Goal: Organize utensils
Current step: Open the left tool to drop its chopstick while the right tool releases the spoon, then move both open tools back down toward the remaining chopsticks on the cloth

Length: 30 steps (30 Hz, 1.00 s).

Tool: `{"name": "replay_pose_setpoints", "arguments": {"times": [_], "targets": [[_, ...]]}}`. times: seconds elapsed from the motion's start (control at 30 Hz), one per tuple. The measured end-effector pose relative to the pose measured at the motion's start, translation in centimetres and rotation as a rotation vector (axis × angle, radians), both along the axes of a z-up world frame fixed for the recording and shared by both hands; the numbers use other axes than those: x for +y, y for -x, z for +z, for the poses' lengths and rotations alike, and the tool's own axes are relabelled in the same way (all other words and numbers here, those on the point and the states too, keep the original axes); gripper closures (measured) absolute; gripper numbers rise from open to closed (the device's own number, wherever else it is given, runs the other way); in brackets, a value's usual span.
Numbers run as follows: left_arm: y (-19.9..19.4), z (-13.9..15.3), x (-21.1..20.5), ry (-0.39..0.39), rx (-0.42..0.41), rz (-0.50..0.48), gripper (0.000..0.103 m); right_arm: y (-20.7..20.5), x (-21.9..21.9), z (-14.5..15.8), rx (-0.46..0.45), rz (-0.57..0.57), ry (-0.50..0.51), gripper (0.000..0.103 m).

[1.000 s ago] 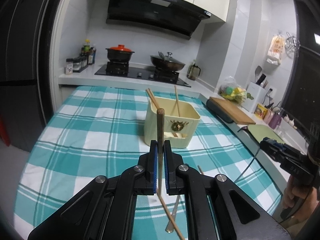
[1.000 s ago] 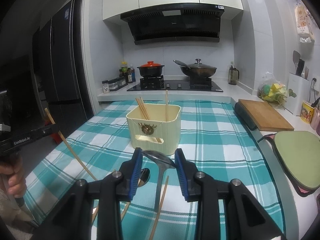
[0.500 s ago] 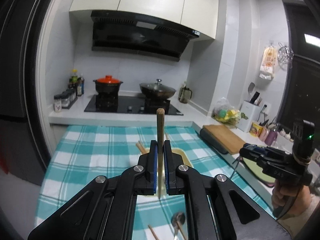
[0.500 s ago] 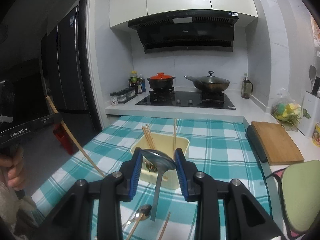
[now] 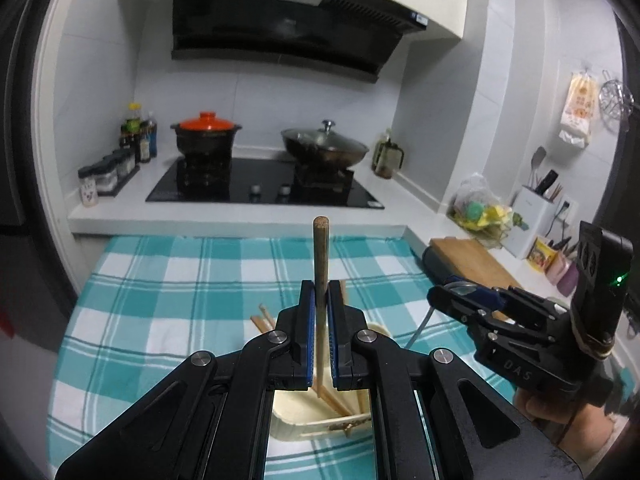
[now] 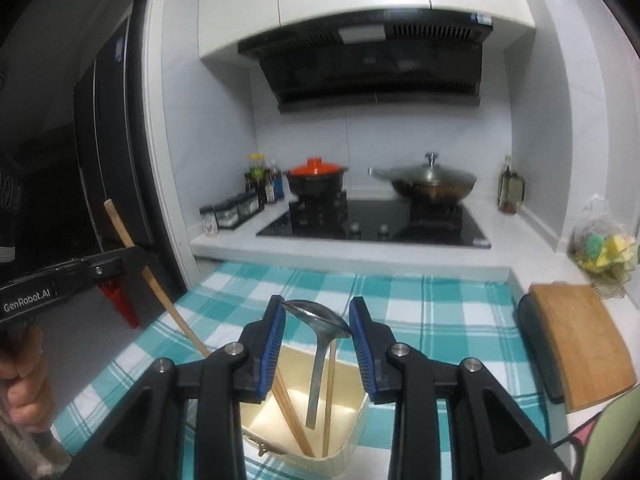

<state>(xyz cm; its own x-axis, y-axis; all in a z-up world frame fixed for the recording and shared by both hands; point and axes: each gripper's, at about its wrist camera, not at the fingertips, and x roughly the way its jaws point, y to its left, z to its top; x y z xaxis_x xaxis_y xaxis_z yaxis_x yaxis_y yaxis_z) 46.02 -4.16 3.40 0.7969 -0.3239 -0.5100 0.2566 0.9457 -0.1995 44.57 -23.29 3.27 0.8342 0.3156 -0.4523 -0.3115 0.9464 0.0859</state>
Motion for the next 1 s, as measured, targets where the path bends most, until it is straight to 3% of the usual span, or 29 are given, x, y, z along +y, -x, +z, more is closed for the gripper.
{"name": "replay_pose_setpoints", "arguments": {"times": [0.17, 0.2, 0.23, 0.3, 0.33, 0.43, 0.6, 0.73, 0.8, 0.87, 1.0], "targets": [[-3.8, -5.5, -1.4, -0.033, 0.182, -0.008, 0.097, -4.4, 1.9, -5.3, 0.201, 0.047, 0.033, 0.069], [-4.4, -6.4, -1.6, -0.043, 0.221, 0.003, 0.092, -5.3, 2.1, -6.4, 0.251, 0.055, 0.033, 0.069], [-4.8, -7.3, -1.5, -0.056, 0.262, 0.022, 0.076, -6.1, 2.3, -7.3, 0.291, 0.058, 0.024, 0.069], [-4.7, -7.8, -0.9, -0.052, 0.287, 0.054, 0.054, -7.0, 2.1, -8.0, 0.313, 0.032, 0.008, 0.048], [-4.2, -7.6, -0.3, -0.037, 0.279, 0.063, 0.044, -6.9, 1.7, -7.8, 0.299, 0.016, -0.016, 0.048], [-2.3, -6.4, 1.4, -0.044, 0.244, 0.063, 0.034, -5.6, 0.6, -6.3, 0.273, -0.002, -0.080, 0.048], [2.4, -5.5, 4.0, -0.172, 0.227, 0.031, 0.023, -1.3, -0.4, -3.2, 0.190, -0.020, 0.035, 0.044], [8.6, -6.9, 6.3, -0.325, 0.255, -0.018, 0.020, 4.0, -1.5, -2.3, 0.178, 0.001, 0.115, 0.029], [12.3, -8.1, 7.4, -0.380, 0.268, -0.034, 0.018, 7.0, -2.0, -2.7, 0.194, -0.002, 0.181, 0.029], [16.2, -9.7, 8.5, -0.401, 0.279, -0.039, 0.016, 10.7, -2.4, -3.8, 0.211, -0.004, 0.245, 0.029], [22.5, -13.2, 9.5, -0.344, 0.302, -0.025, 0.014, 17.9, -3.3, -7.2, 0.230, -0.023, 0.279, 0.029]]}}
